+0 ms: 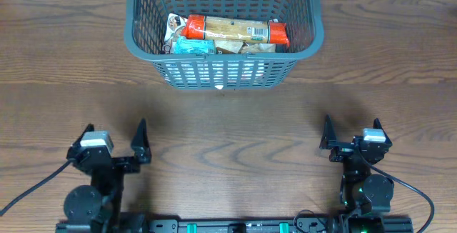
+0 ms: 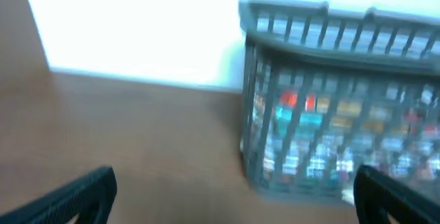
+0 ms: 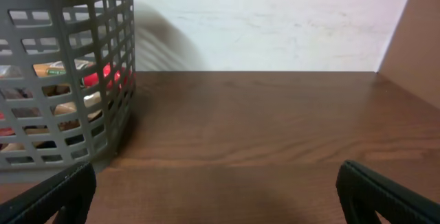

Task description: Pack container

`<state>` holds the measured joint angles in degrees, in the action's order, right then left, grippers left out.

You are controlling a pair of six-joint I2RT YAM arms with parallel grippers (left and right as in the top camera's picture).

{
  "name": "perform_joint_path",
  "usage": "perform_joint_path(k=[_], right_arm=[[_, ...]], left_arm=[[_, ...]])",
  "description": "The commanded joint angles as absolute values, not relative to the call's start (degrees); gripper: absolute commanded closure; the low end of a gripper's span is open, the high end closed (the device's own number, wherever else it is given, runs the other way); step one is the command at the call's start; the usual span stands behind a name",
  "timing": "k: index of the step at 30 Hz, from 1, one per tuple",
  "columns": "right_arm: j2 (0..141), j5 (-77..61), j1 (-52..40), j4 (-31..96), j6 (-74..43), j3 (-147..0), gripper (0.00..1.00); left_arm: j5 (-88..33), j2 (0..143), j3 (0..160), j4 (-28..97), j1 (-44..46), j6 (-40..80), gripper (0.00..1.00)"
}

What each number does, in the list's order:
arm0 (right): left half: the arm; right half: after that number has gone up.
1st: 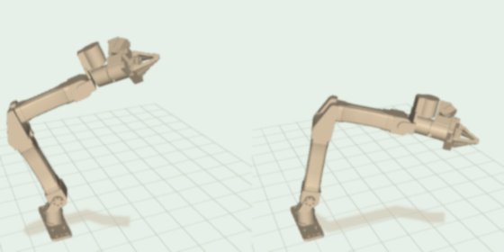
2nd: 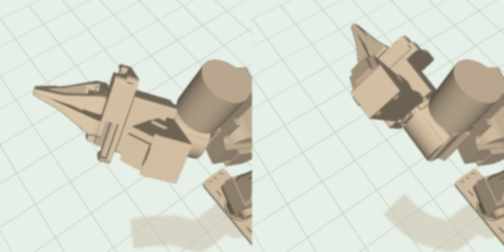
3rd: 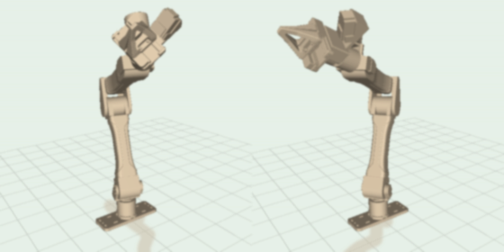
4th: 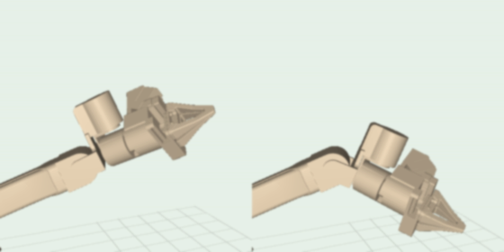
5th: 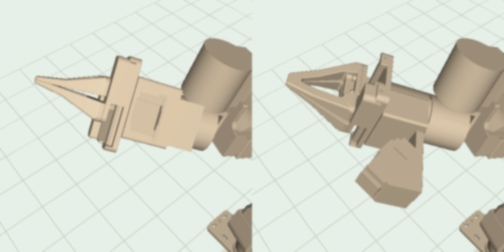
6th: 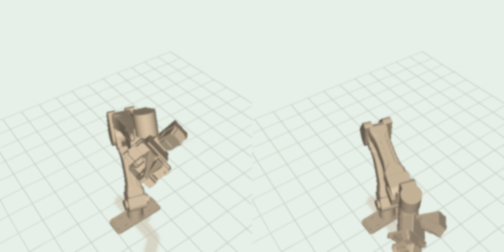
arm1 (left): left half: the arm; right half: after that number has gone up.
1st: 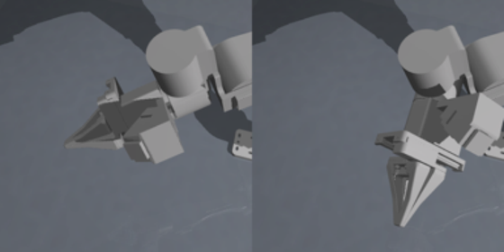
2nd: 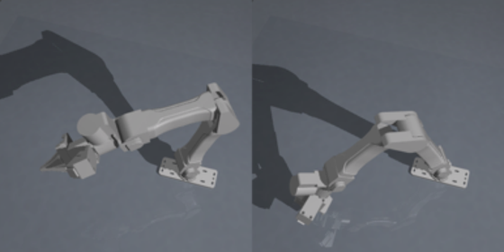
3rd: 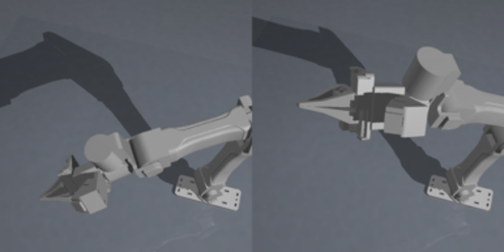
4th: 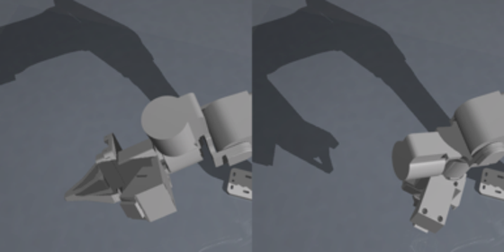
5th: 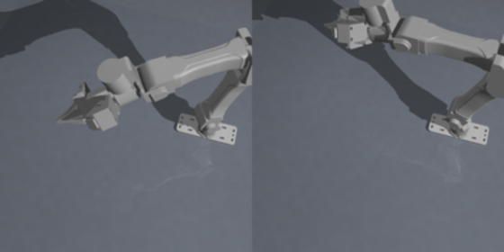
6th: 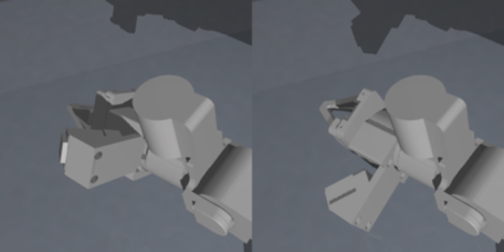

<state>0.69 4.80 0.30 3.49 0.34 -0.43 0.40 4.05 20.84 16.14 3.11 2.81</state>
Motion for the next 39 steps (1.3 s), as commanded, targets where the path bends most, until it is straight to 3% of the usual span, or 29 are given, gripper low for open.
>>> perform_joint_path(k=[1,6,11,23,39], right_arm=[[0.32,5.61,-0.14,3.66,-0.82,-0.32,0.01],[0.32,5.61,-0.14,3.66,-0.82,-0.32,0.01],[0.32,5.61,-0.14,3.66,-0.82,-0.32,0.01],[0.32,5.61,-0.14,3.66,-0.82,-0.32,0.01],[0.32,5.61,-0.14,3.66,-0.82,-0.32,0.01]], left_arm=[[0.93,1.37,14.9,6.74,3.31,3.09,0.01],[1.78,0.12,7.79,-7.64,3.31,3.09,0.01],[4.91,0.12,4.34,-13.17,3.31,3.07,0.01],[12.45,0.12,0.23,-9.17,3.36,4.49,0.01],[-8.64,0.12,0.23,3.33,3.36,-5.37,0.02]])
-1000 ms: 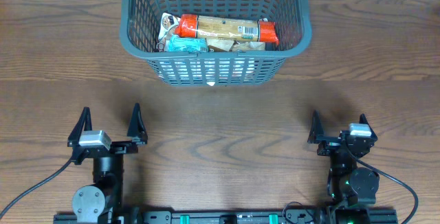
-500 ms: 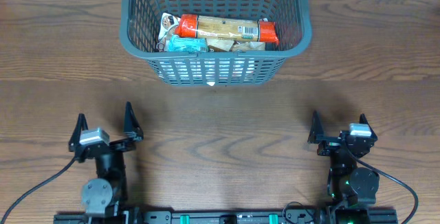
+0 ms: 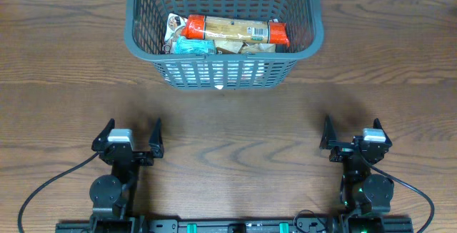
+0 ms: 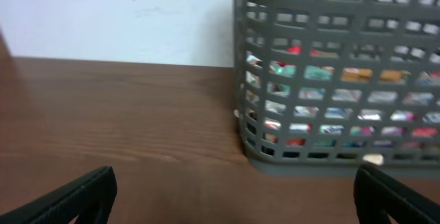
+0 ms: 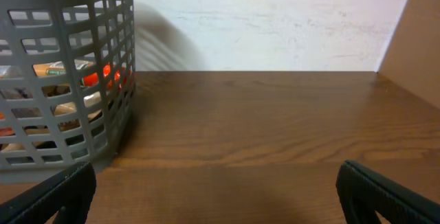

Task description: Pack container

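Observation:
A grey mesh basket (image 3: 139, 43) stands at the far middle of the wooden table. Inside it lie a long red and tan packet (image 3: 235, 29), a teal packet (image 3: 191, 46) and other wrapped items. The basket (image 4: 330, 80) fills the right of the left wrist view and the basket (image 5: 62, 73) the left of the right wrist view. My left gripper (image 3: 133, 134) is open near the front left edge, holding nothing. My right gripper (image 3: 351, 131) is open near the front right edge, also holding nothing. Both are far from the basket.
A pale wall (image 5: 275, 25) runs behind the table. Bare wood (image 3: 228, 119) lies between the grippers and the basket. Cables (image 3: 43, 186) trail from the arm bases at the front edge.
My left arm has shifted right and turned to face straight toward the basket; its wrist view is now sharp. The right arm and the basket's contents have not changed.

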`<state>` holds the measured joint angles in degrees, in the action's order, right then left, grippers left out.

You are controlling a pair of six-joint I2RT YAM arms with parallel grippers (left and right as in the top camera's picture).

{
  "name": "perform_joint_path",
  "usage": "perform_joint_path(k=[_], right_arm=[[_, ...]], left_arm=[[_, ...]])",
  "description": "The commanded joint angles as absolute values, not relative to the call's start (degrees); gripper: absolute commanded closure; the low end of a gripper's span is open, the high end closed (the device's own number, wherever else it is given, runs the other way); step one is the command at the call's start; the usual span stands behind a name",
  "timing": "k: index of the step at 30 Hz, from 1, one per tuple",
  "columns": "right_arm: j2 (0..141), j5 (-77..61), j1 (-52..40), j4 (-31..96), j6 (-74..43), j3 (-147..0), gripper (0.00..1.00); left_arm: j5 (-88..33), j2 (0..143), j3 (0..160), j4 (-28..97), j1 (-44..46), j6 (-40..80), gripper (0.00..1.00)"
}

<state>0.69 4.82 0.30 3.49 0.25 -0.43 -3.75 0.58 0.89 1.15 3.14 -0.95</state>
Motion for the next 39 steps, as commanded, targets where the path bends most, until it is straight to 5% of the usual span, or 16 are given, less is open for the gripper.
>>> perform_joint_path(k=[1,39], right_arm=[[0.32,5.61,-0.14,3.66,-0.82,-0.32,0.01],[0.32,5.61,-0.14,3.64,-0.82,-0.32,0.01]], left_arm=[[-8.64,0.12,0.23,3.33,3.36,-5.61,0.01],[-11.53,0.23,0.23,3.01,5.39,-11.97,0.01]])
